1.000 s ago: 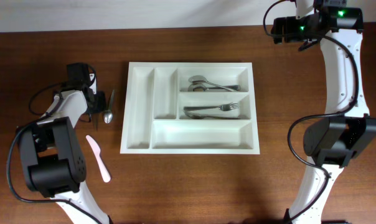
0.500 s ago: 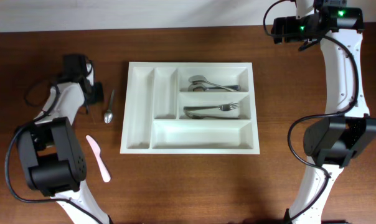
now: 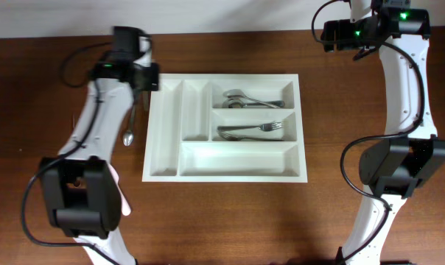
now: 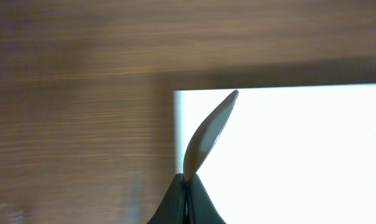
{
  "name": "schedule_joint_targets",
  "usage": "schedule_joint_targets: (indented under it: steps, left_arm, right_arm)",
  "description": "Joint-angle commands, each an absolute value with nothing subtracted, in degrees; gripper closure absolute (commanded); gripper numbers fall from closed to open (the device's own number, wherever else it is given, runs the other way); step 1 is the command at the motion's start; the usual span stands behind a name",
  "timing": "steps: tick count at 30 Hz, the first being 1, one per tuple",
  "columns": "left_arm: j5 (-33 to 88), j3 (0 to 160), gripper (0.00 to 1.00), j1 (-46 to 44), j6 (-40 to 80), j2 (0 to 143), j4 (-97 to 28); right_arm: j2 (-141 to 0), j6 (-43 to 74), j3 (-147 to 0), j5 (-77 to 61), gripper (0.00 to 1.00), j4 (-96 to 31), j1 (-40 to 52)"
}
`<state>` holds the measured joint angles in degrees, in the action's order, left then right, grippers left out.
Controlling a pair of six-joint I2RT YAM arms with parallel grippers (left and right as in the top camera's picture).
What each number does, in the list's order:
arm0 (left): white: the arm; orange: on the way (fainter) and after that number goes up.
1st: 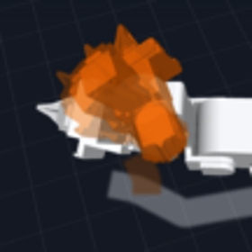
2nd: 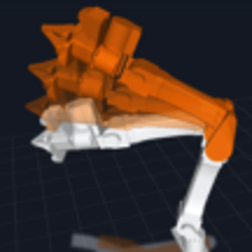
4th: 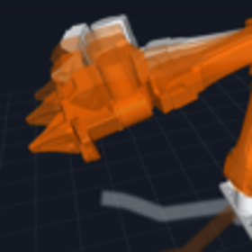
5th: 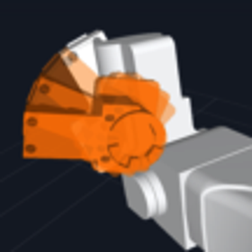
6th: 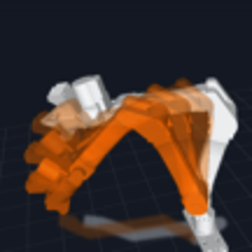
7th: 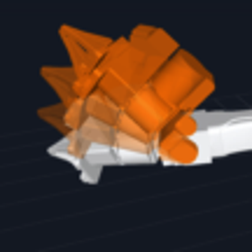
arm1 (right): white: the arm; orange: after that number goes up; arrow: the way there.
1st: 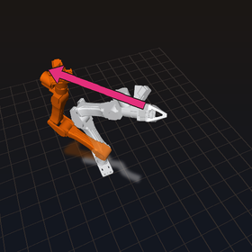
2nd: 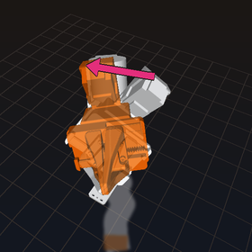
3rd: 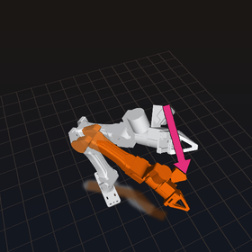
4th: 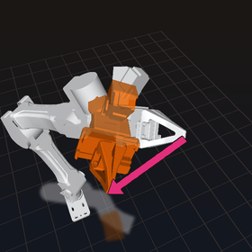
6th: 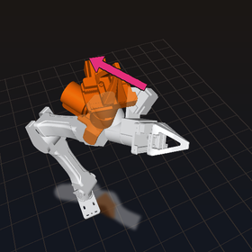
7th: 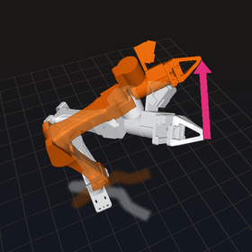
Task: Pack container
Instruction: 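Carry the spoon with the left gripper into the narrow left compartment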
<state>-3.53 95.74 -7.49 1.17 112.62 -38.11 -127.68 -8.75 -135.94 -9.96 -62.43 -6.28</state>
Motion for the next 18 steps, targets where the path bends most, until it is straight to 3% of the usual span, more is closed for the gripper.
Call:
schedule_joint_targets:
  steps: [1, 15, 16, 18]
  left_arm:
    - [-2.35, 96.09, 0.98, -11.46, 4.78, 111.9, -38.06]
    - [-0.64, 96.05, 0.98, -17.39, 7.07, 118.56, -39.79]
    - [0.38, 96.05, 0.97, -17.47, 7.07, 119.04, -39.79]
    - [1.69, 96.05, 0.85, -17.47, 7.07, 119.31, -39.77]
  right_arm:
    - [-127.37, -8.05, -136.18, -9.82, 0.01, -62.33, -6.07]
    - [-127.37, -8.05, -136.18, -9.85, 0.01, -62.33, -6.07]
    - [-127.37, -8.05, -136.18, -9.82, 0.01, -62.33, -6.07]
    - [-127.37, -8.05, -136.18, -9.82, 0.01, -62.33, -6.07]
